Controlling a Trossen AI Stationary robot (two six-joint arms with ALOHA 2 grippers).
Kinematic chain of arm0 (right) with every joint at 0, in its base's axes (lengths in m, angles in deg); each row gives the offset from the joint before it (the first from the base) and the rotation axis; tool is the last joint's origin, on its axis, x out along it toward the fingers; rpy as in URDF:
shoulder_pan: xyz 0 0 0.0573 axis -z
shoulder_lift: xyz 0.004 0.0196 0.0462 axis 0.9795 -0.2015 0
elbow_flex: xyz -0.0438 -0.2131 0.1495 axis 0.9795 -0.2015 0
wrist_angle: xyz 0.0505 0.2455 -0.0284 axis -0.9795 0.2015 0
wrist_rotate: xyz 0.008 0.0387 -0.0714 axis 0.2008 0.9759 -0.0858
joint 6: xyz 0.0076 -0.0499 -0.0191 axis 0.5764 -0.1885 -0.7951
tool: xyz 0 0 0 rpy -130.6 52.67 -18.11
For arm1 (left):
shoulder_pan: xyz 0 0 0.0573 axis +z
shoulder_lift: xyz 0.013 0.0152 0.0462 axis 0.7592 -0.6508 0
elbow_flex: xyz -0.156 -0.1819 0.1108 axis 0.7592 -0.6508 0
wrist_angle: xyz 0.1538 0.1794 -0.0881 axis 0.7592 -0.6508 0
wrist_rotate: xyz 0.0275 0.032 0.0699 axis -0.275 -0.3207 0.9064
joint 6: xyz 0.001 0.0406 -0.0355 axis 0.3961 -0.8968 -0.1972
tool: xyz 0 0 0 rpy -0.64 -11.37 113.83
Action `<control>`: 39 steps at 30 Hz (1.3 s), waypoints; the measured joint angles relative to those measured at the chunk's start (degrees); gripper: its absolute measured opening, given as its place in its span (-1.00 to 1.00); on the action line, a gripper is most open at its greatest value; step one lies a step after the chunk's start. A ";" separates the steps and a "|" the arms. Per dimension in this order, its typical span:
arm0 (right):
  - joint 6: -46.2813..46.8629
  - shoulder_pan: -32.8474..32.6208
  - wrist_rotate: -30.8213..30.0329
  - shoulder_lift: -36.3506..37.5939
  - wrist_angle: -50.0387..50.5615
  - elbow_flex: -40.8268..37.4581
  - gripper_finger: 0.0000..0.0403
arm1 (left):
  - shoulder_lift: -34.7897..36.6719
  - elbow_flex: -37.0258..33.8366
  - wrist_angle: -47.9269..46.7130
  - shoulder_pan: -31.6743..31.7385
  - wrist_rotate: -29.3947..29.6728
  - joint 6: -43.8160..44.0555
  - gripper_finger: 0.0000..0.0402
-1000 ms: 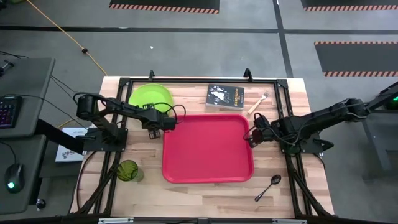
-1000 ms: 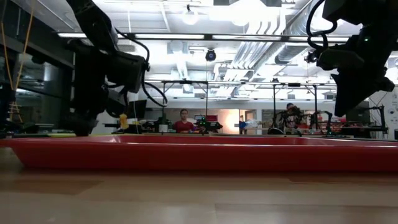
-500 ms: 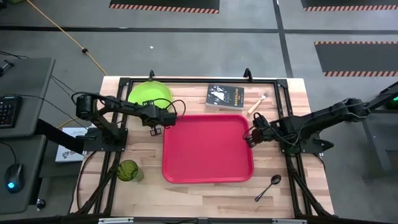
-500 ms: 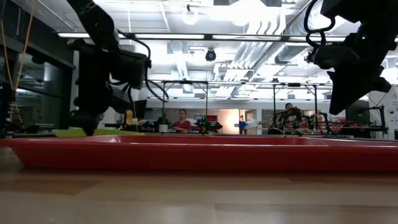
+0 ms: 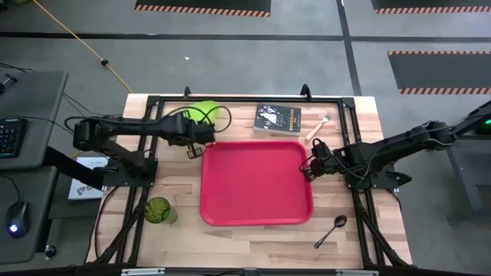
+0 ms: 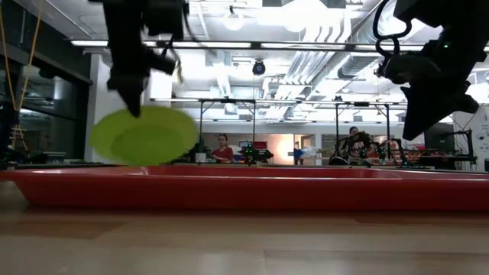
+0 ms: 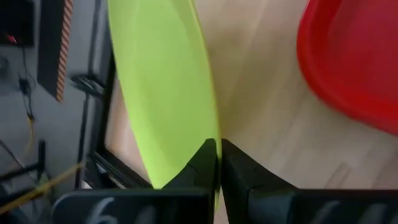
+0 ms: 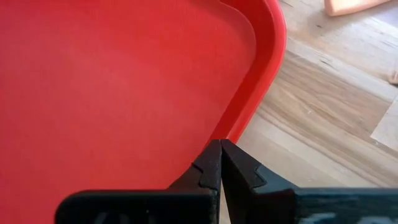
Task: Pick and place plate/cup/fork/spoon on tray
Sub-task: Put the green plate on the red serving tray
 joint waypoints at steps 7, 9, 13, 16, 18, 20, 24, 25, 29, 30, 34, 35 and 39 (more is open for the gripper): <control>-0.02 0.00 -0.84 0.17 -0.79 0.00 -1.00 | 0.18 10.80 -1.70 -4.34 1.86 -4.91 -1.00; -0.04 0.00 -0.82 0.94 -0.99 0.01 -1.00 | -0.47 13.81 -1.72 -6.21 2.11 -6.16 -1.00; -1.38 0.00 -1.56 4.02 -0.07 1.62 -1.00 | -2.36 19.38 -2.38 -10.77 2.11 -9.21 -1.00; -1.62 0.00 -3.96 7.16 3.13 3.43 -1.00 | -4.53 23.31 -3.32 -14.83 2.02 -11.66 -1.00; -1.95 0.00 -5.52 9.54 5.06 4.77 -1.00 | -6.48 26.01 -2.92 -17.67 1.94 -13.51 -1.00; -3.07 0.00 -6.68 11.86 6.42 5.86 -1.00 | -9.01 28.83 -2.47 -20.44 1.77 -15.52 -1.00; -6.45 0.00 -7.20 16.07 7.28 7.73 -1.00 | -14.84 33.75 -0.60 -25.36 1.54 -22.01 -1.00; -7.33 0.00 -7.13 16.87 7.58 8.02 -1.00 | -16.43 34.81 0.28 -26.47 1.55 -23.48 -1.00; -10.48 0.00 -6.59 19.60 7.55 9.00 -1.00 | -22.15 37.65 6.45 -29.60 1.54 -29.45 -1.00; -11.40 0.00 -6.25 20.17 7.57 9.24 -1.00 | -23.32 37.77 8.64 -30.14 1.52 -31.09 -1.00; -13.39 0.00 -5.25 21.90 7.55 9.55 -1.00 | -27.97 37.80 16.37 -31.80 0.70 -37.69 -1.00; -13.34 0.00 -5.25 22.23 7.57 9.55 -1.00 | -29.25 37.81 17.98 -32.10 0.57 -39.07 -1.00; -13.11 0.00 -5.26 22.67 7.60 9.57 -1.00 | -33.57 37.80 23.23 -32.87 -0.45 -42.42 -1.00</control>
